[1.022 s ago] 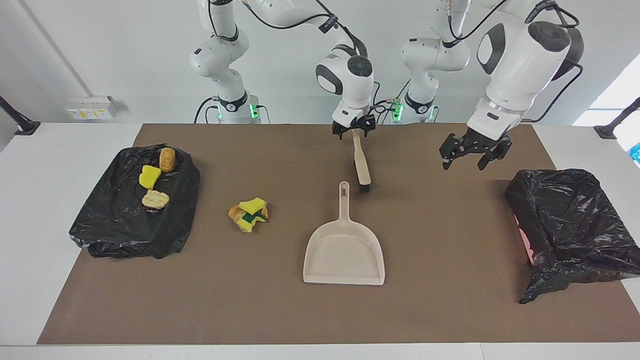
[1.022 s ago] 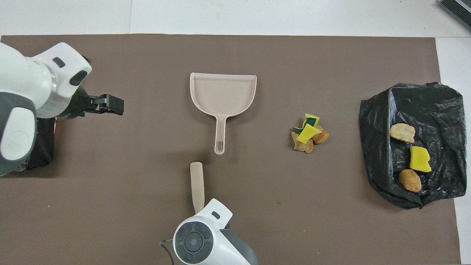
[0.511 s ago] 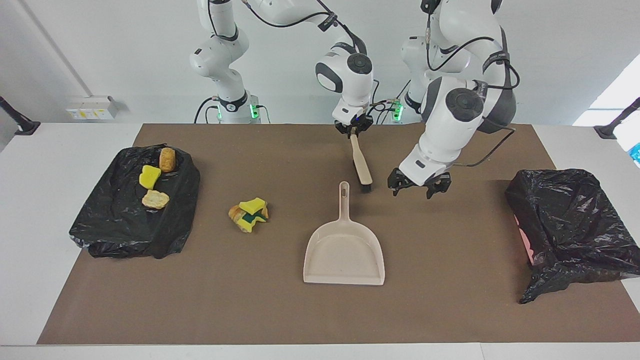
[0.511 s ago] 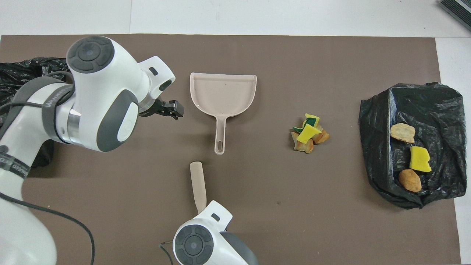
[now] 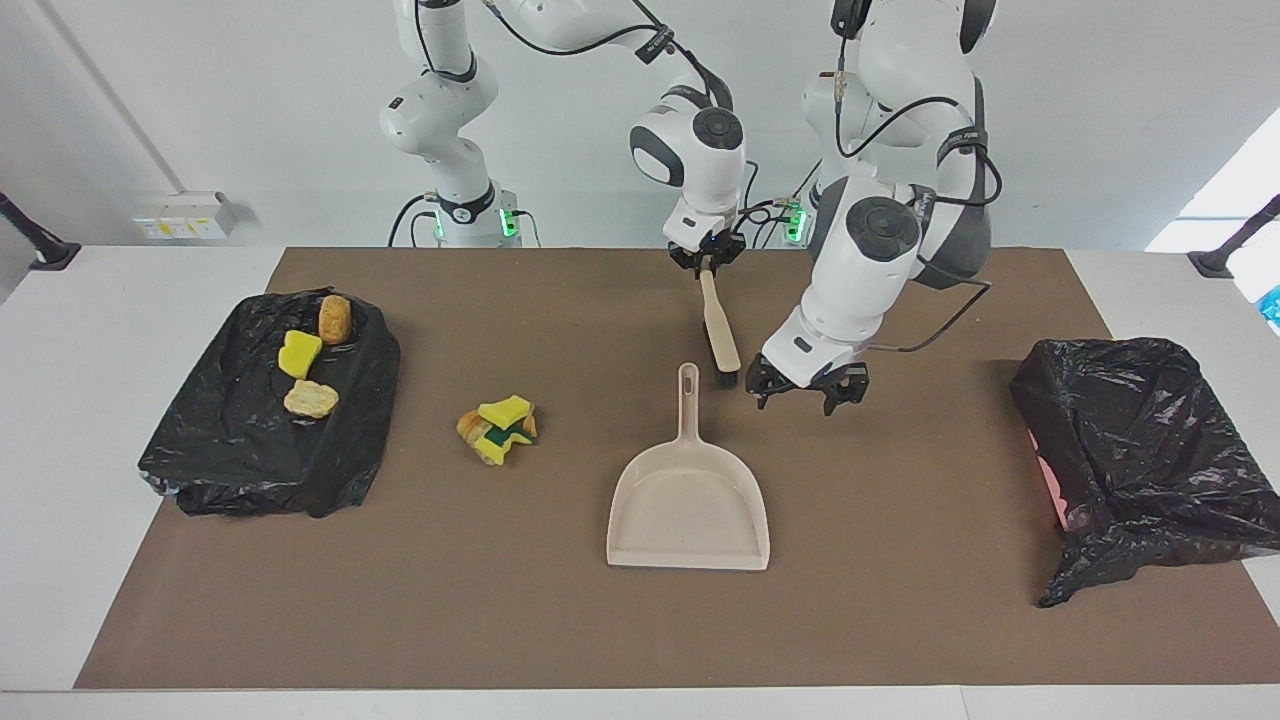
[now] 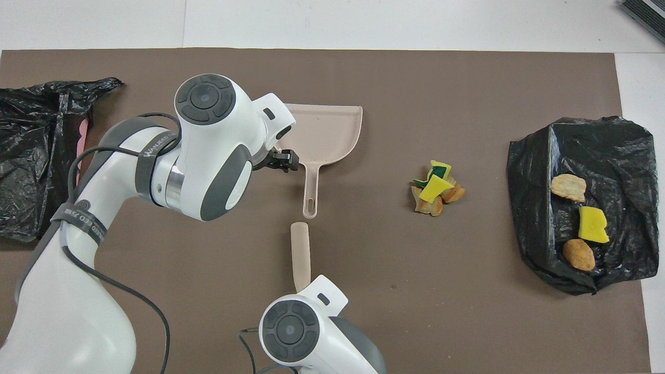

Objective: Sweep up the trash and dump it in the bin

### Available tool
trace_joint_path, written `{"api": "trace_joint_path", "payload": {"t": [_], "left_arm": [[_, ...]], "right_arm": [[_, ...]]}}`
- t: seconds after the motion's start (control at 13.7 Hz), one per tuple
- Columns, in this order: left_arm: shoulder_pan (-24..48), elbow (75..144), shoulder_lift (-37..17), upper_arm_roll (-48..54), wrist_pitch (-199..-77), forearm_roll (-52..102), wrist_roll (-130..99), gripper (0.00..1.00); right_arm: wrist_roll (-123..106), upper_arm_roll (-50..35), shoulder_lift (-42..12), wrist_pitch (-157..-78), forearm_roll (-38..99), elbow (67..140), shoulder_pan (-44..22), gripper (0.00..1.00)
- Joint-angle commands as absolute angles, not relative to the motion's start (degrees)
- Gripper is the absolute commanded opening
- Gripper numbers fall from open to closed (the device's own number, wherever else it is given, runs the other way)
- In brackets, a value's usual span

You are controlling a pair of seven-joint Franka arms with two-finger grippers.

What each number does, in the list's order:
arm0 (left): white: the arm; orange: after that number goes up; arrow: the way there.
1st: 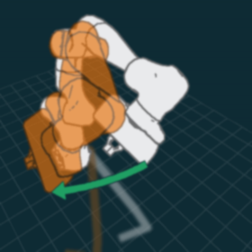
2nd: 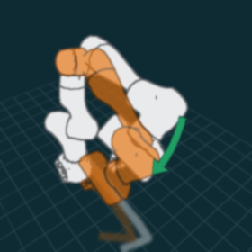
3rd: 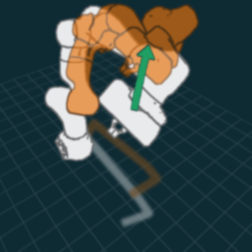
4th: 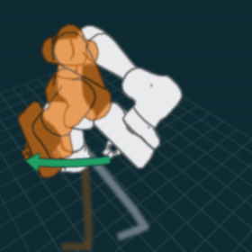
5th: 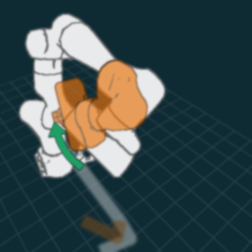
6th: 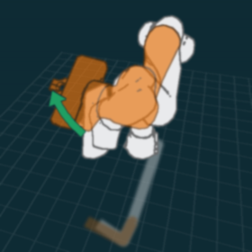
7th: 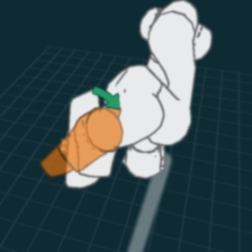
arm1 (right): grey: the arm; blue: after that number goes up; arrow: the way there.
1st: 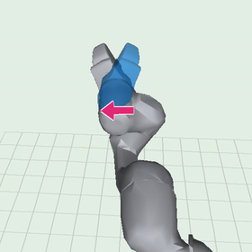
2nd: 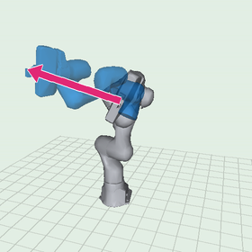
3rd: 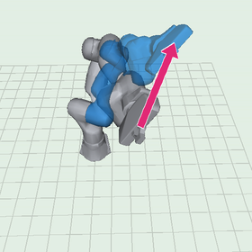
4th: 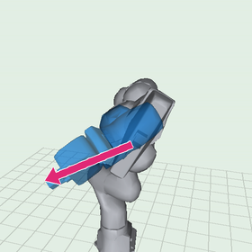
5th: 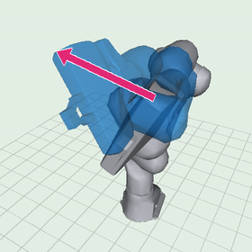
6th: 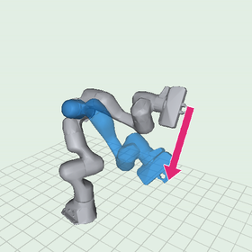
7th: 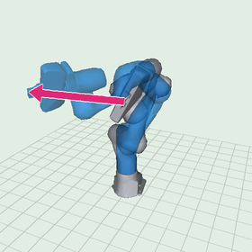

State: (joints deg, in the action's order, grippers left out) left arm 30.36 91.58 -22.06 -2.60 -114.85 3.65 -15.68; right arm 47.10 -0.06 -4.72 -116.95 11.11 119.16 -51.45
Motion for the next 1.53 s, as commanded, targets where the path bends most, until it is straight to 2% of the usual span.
{"api": "trace_joint_path", "payload": {"t": [0.0, 0.37, 0.58, 0.73, 0.88, 1.1, 1.46], "left_arm": [[32.34, 92.02, -22.24, -3.6, -116.98, 4.31, -17.49, 1.0], [32.87, 92.28, -22.32, -3.52, -117.42, 4.39, -18.02, 1.0], [34.88, 92.37, -22.59, -3.52, -117.69, 4.39, -19.86, 1.0], [39.09, 91.76, -27.74, -3.78, -118.12, 3.61, -22.57, 1.0], [40.08, 91.76, -28.92, -3.78, -119.62, 2.46, -23.73, 1.0], [40.34, 91.41, -28.92, -3.6, -119.09, 3.34, -24.61, 1.0], [40.34, 90.88, -28.04, -3.78, -115.59, 3.25, -24.61, 1.0]], "right_arm": [[48.08, -0.7, 4.64, -109.62, 10.99, 122.16, -45.9, 0.0], [38.44, -0.7, 13.34, -97.06, 10.99, 122.7, -30.88, 0.0], [27.19, -0.61, 15.29, -92.91, 6.36, 122.52, -21.73, 0.0], [19.99, -0.7, 14.68, -93.69, -1.54, 122.69, -16.2, 0.0], [13.13, -0.79, 12.93, -97.19, -8.84, 122.87, -10.83, 0.0], [12.13, -0.88, 7.31, -102.11, -18.35, 123.48, -9.93, 0.0], [13.88, -0.97, 1.24, -108.53, -19.51, 125.24, -10.81, 0.0]]}}
